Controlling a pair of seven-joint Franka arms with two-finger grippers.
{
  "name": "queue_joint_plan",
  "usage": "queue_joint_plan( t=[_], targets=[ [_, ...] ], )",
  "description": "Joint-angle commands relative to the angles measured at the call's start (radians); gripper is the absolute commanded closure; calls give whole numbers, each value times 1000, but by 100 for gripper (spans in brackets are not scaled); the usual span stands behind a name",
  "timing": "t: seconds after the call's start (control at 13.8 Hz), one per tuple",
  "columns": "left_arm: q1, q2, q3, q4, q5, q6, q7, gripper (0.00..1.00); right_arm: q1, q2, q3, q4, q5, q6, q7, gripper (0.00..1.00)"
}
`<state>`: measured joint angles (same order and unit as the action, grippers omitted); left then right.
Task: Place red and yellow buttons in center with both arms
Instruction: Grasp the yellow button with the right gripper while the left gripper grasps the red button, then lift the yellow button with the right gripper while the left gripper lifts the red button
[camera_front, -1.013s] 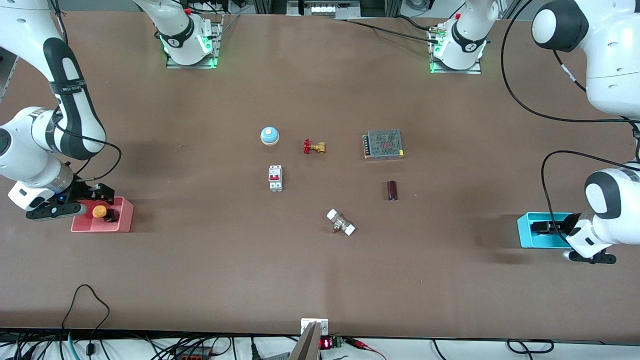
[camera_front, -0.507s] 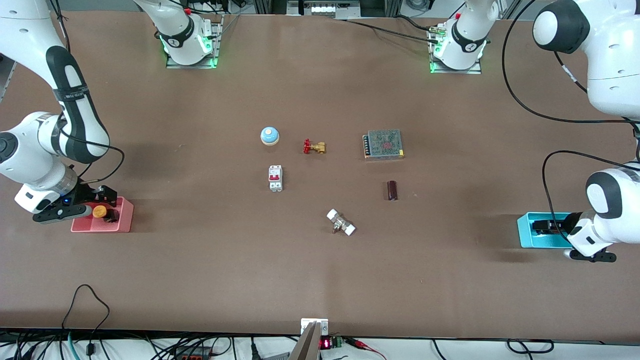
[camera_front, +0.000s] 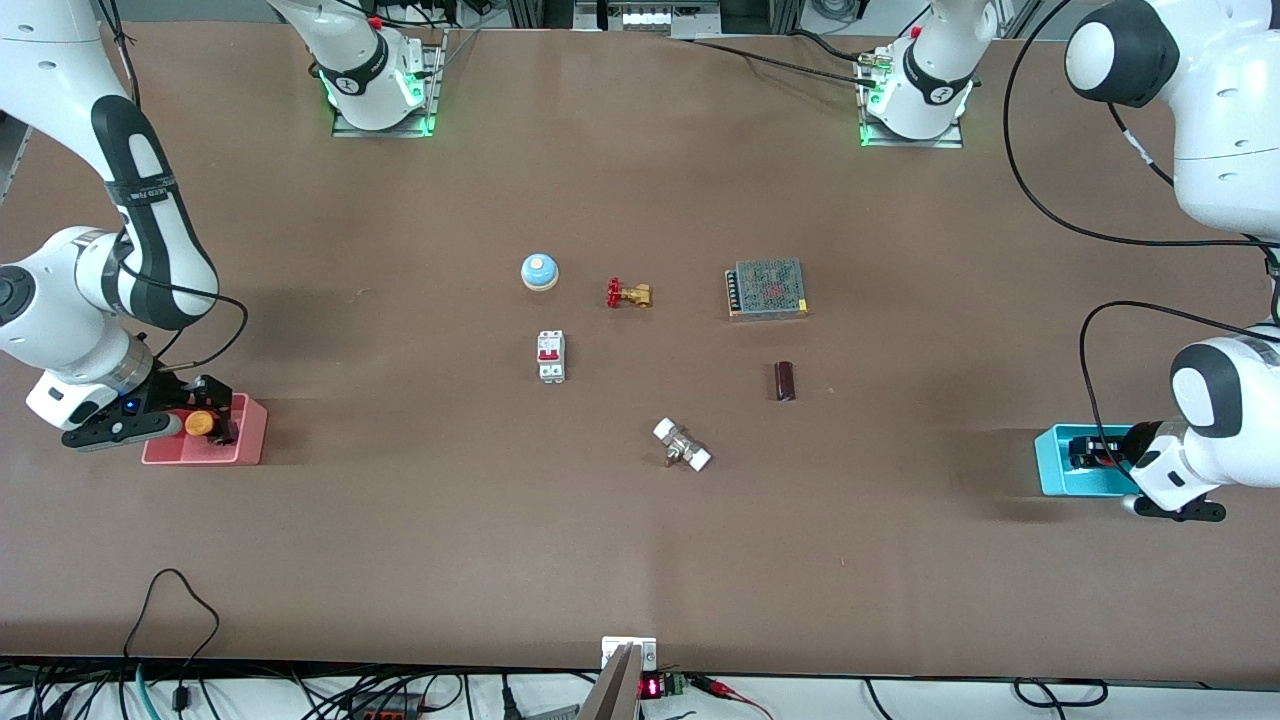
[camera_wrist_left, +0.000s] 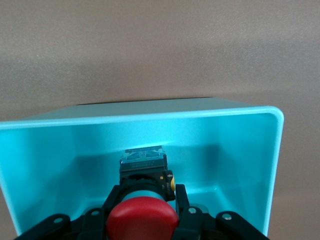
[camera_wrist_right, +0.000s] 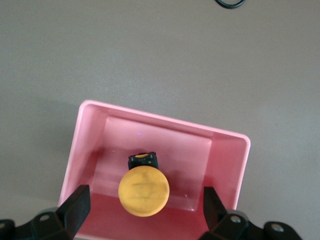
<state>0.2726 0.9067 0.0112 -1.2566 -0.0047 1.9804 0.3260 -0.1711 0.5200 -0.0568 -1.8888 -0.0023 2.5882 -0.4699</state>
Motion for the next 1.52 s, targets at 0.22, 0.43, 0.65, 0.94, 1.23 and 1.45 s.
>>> queue_joint_plan(
  t=[0.22,0.43,0.65,0.94,1.23,1.45],
  targets=[
    [-1,-6,-1,16,14,-23,19,60,-24,35,20,36,21,18,-29,0],
    [5,-28,-1,19,14,-28,18,62,-24,49,20,42,19,23,-29,0],
    [7,-90,-8,31,-1,-93,12,64,-24,49,20,42,19,21,-30,6],
    [5,-218,-17,13,-43,-283,-37,65,-24,49,22,42,19,21,-38,23],
    [-3,-278,-39,-85,-60,-338,-67,67,-24,51,25,40,21,21,-39,30],
    [-3,-299,-83,-191,-60,-261,-123,67,-24,54,26,40,21,21,-44,49]
  ],
)
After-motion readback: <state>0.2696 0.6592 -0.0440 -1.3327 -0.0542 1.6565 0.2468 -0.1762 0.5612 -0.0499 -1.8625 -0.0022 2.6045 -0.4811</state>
